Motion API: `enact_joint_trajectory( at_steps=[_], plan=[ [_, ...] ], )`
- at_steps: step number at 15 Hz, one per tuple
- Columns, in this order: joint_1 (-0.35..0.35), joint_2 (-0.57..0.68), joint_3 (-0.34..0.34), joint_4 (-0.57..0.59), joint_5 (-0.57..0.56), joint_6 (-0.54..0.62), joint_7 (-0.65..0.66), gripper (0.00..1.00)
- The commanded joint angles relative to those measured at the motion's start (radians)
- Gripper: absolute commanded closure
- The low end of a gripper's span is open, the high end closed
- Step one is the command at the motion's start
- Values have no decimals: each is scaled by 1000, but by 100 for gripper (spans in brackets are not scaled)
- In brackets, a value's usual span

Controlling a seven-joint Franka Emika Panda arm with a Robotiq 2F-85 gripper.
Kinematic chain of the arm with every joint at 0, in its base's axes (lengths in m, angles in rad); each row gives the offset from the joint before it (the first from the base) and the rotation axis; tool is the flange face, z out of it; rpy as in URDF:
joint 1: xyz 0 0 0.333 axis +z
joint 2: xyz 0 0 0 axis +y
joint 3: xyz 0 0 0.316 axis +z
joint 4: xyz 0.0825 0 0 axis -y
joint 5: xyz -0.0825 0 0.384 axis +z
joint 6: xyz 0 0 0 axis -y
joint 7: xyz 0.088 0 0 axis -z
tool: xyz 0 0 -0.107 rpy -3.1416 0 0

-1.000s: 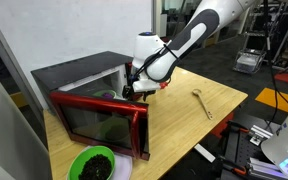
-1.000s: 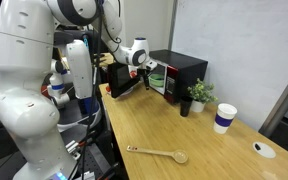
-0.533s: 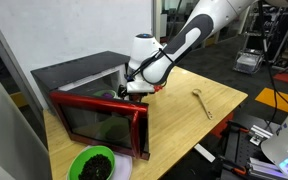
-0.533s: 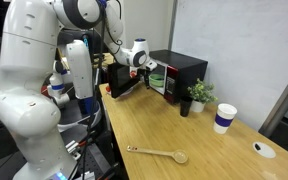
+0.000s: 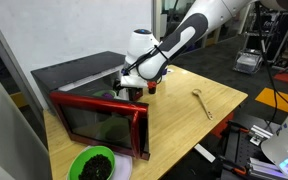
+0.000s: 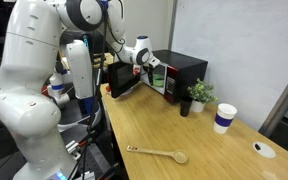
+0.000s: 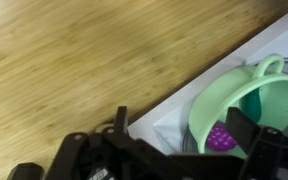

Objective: Take the green pot out of the microwave

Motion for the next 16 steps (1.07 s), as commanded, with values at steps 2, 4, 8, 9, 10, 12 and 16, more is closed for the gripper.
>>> enact_joint_trajectory(
  at_steps=[2, 4, 8, 9, 10, 12, 16],
  plan=[
    [31, 57, -24, 46, -13, 24, 49, 0],
    [40, 72, -27, 56, -13, 26, 64, 0],
    [62, 98, -38, 78, -17, 31, 94, 0],
    [65, 103, -41, 84, -17, 30, 100, 0],
    [69, 107, -43, 92, -16, 27, 106, 0],
    [75, 116, -49, 105, -16, 28, 118, 0],
    [83, 132, -64, 121, -16, 42, 150, 0]
  ],
)
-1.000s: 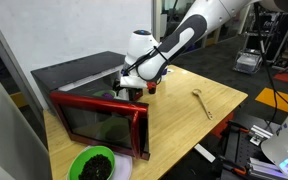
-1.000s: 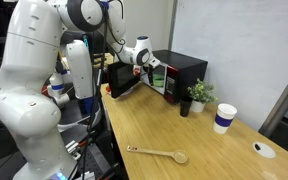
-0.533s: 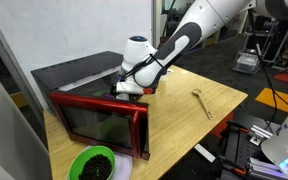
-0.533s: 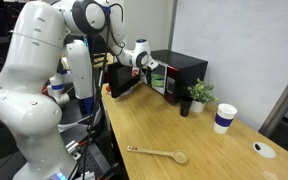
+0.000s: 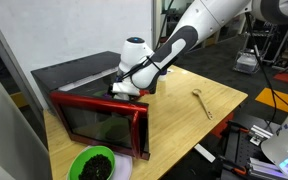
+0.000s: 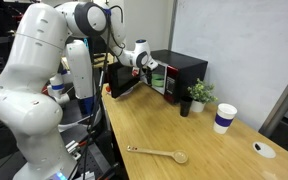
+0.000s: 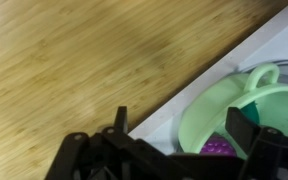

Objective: Take the green pot out of the microwave

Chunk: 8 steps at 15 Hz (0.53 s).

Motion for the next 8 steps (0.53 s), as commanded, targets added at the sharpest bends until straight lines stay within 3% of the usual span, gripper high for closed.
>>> enact_joint_trajectory(
  at_steps=[1, 8],
  plan=[
    [17, 36, -29, 36, -14, 24, 48, 0],
    [14, 58, -28, 43, 3, 80, 101, 0]
  ],
)
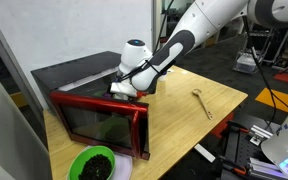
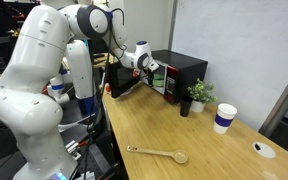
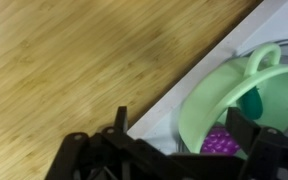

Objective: Take the green pot out of the microwave

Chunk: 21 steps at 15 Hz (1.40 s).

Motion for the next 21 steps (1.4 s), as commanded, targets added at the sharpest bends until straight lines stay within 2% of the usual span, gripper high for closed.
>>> enact_joint_trajectory(
  at_steps=[1, 21],
  plan=[
    [11, 29, -13, 29, 3, 33, 25, 0],
    [28, 123, -37, 125, 12, 90, 40, 0]
  ],
)
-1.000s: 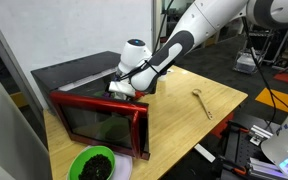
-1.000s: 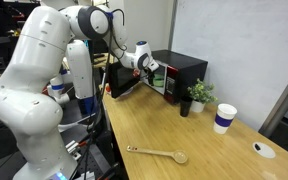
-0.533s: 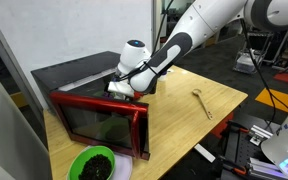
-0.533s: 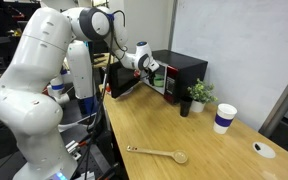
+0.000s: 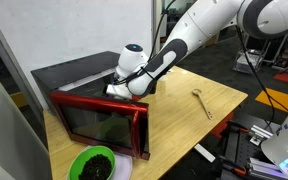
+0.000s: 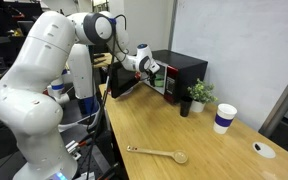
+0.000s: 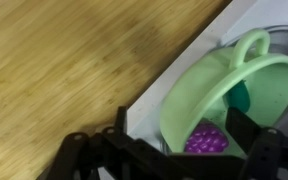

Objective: Take the green pot out of the microwave

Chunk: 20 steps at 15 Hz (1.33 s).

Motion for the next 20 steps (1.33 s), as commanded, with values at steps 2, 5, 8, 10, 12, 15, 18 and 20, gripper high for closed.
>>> enact_joint_trajectory(
  at_steps=[2, 5, 8, 10, 12, 15, 18, 20],
  plan=[
    [21, 47, -24, 57, 13, 8, 10, 0],
    [17, 63, -19, 77, 17, 1, 5, 0],
    [17, 78, -17, 94, 19, -2, 1, 0],
    [16, 85, -15, 102, 19, -4, -1, 0],
    [16, 91, -14, 110, 19, -4, -3, 6],
    [17, 98, -15, 116, 18, 0, -6, 40],
    [18, 96, -15, 116, 17, 1, -7, 62],
    [18, 95, -16, 116, 17, 3, -7, 76]
  ],
)
